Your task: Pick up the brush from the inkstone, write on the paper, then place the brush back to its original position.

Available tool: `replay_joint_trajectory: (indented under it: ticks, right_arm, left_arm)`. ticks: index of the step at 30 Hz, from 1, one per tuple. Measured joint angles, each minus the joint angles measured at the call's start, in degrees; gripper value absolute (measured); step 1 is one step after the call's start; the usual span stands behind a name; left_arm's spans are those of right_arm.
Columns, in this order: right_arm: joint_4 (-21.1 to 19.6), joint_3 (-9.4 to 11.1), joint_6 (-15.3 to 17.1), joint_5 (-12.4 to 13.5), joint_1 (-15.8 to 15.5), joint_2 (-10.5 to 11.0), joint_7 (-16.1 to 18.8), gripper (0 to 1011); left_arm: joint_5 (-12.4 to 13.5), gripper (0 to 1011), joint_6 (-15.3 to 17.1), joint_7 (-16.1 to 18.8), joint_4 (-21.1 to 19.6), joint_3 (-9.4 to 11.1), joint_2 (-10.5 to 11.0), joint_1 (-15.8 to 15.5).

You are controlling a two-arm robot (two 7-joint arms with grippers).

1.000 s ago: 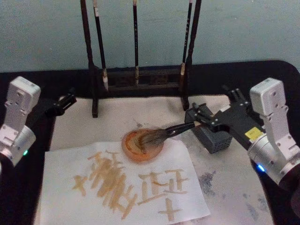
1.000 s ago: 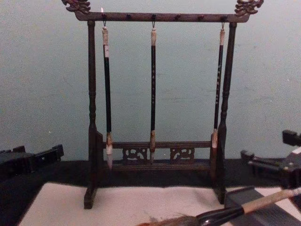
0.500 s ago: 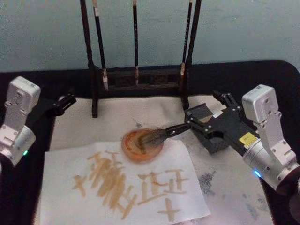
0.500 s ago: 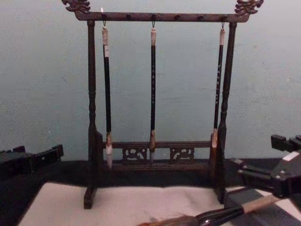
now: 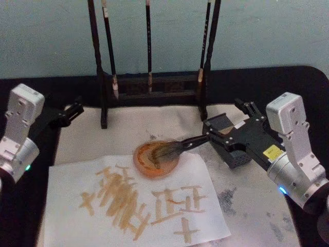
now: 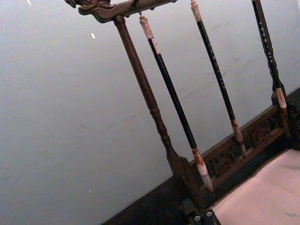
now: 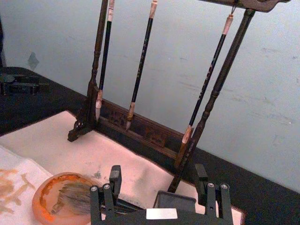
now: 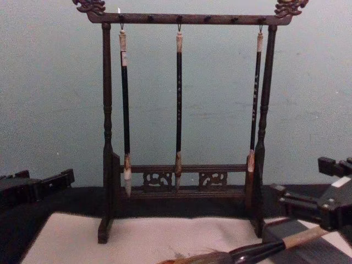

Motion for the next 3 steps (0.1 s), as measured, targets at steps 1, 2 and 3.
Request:
replay_joint_trajectory:
  ticks: [1,2,3]
  right_arm:
    - [0.0,0.0,0.0,0.0,0.0,0.0,0.0,1001]
    - [0.01,0.01,0.01,0.01,0.01,0.0,-0.01,1001]
    - [0.01,0.01,0.01,0.02,0.01,0.0,-0.01,1001]
  left_arm:
    - [0.0,1002,0.0,0.0,0.0,0.0,0.0,0.0]
    - [0.0,1002,0.0,0.0,0.0,0.0,0.0,0.0]
    - [0.0,1002,0.0,0.0,0.0,0.0,0.0,0.0]
